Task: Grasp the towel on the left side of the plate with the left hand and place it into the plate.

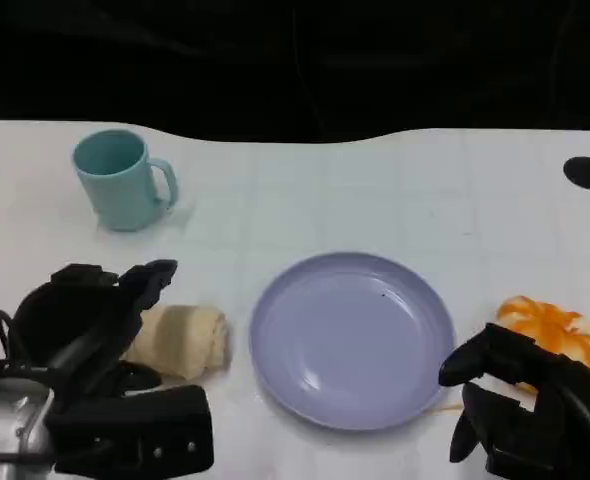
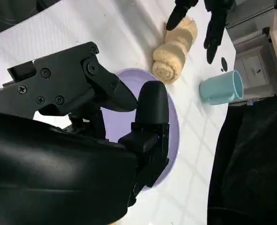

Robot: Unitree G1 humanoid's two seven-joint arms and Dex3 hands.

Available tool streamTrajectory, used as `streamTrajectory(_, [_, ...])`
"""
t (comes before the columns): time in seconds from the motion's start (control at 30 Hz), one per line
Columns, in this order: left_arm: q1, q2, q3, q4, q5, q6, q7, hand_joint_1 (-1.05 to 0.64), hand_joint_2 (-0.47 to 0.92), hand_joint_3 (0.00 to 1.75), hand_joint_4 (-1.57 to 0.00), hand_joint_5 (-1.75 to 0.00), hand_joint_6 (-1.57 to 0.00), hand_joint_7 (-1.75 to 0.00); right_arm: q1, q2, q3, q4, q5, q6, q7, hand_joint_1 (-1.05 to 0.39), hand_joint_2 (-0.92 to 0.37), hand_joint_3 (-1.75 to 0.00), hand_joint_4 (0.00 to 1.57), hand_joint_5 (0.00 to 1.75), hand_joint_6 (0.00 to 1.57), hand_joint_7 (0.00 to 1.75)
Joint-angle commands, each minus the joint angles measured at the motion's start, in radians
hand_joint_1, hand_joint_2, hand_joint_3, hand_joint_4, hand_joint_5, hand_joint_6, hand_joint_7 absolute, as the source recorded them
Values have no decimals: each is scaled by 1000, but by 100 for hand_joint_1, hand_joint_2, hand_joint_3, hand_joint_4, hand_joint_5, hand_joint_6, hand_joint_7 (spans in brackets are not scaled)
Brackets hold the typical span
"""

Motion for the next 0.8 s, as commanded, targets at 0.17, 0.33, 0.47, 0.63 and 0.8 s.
streamTrajectory(0.17, [-123, 24, -82, 160, 12, 81, -108, -59, 89, 0, -37, -11, -29, 0, 6, -13, -11, -6, 2, -5, 4, -9, -74, -101, 60, 175, 48, 151])
streamTrajectory(0.33, [-192, 35, -129, 274, 2, 69, -121, -58, 88, 0, -38, -7, -28, 0, 10, -10, -13, -11, 5, -1, 2, -9, -74, -100, 61, 175, 48, 151])
streamTrajectory(0.47, [-266, 31, -175, 410, -2, 36, -105, -61, 87, 0, -39, -5, -28, 0, 13, -11, -15, -15, 8, 1, 3, -9, -74, -100, 60, 175, 48, 151])
streamTrajectory(0.63, [-371, -3, -224, 630, -17, 0, -48, -59, 86, 0, -40, -3, -29, 0, 21, -12, -17, -22, 9, -3, 5, -9, -75, -100, 60, 175, 48, 151])
streamTrajectory(0.8, [-450, -33, -256, 825, -52, -60, 21, -47, 88, 1, -47, -5, -34, -2, 23, -16, -14, -25, 4, -6, 8, -10, -74, -100, 60, 175, 48, 151])
